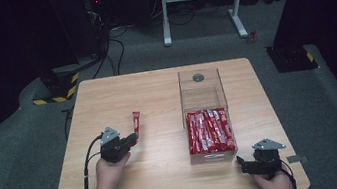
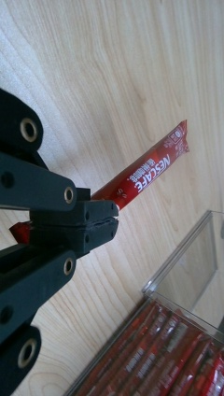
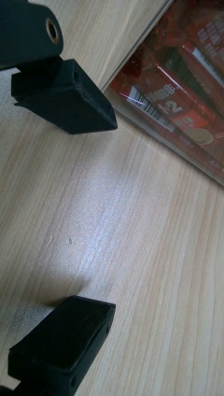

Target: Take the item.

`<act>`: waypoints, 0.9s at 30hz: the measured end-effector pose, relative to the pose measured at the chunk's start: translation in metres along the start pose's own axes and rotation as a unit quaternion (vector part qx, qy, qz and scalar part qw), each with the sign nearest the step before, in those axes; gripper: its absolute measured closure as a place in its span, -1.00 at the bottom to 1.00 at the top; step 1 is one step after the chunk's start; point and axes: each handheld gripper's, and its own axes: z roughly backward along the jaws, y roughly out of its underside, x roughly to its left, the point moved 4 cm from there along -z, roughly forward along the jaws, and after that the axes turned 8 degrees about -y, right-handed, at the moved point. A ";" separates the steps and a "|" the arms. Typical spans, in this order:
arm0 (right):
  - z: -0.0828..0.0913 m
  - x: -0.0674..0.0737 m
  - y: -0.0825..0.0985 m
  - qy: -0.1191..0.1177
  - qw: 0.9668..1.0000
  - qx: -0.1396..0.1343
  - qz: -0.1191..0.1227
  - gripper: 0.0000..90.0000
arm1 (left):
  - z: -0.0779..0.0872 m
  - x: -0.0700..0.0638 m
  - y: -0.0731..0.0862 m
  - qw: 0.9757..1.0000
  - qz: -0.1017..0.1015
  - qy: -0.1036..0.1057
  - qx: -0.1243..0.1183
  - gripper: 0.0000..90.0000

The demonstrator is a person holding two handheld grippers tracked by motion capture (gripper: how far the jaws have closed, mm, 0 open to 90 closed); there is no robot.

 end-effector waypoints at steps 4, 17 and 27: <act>0.000 0.000 0.000 0.000 1.000 0.000 0.000 -0.75 | -0.005 -0.001 0.004 1.000 -0.005 -0.001 0.014 0.98; 0.000 0.000 0.000 0.000 1.000 0.000 0.000 -0.75 | -0.014 0.003 0.016 0.999 0.013 -0.002 0.041 0.98; 0.000 0.000 0.000 0.000 1.000 0.000 0.000 -0.75 | -0.020 0.000 0.022 0.998 -0.005 -0.007 0.057 0.97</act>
